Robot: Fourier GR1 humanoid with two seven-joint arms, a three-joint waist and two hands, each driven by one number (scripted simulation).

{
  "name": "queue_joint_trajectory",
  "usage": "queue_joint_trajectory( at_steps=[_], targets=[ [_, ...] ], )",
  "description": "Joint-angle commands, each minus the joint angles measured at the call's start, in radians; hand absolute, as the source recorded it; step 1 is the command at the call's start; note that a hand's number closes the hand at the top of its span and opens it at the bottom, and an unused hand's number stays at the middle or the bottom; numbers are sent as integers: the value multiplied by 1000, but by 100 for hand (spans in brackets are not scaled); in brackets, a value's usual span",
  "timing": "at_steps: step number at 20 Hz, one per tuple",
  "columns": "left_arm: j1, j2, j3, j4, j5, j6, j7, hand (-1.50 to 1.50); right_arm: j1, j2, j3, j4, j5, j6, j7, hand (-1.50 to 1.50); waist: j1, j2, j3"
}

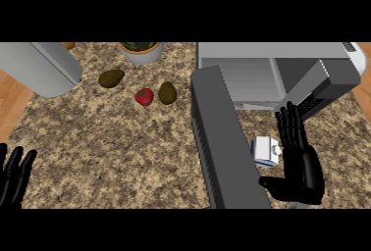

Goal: Pick up the milk, place it into the microwave and close the microwave

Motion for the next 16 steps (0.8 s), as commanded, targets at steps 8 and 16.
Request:
queue_joint_trajectory(
  at_steps=[8, 16],
  targets=[
    [-47, -21, -2, 0, -28, 8, 29, -150, 47, -69, -116, 166, -51, 102, -144, -150, -4, 3, 2],
    [62, -12, 59, -33, 52, -82, -21, -150, -6, -53, -144, 443, 2, 134, -388, -150, 2, 3, 2]
  ],
)
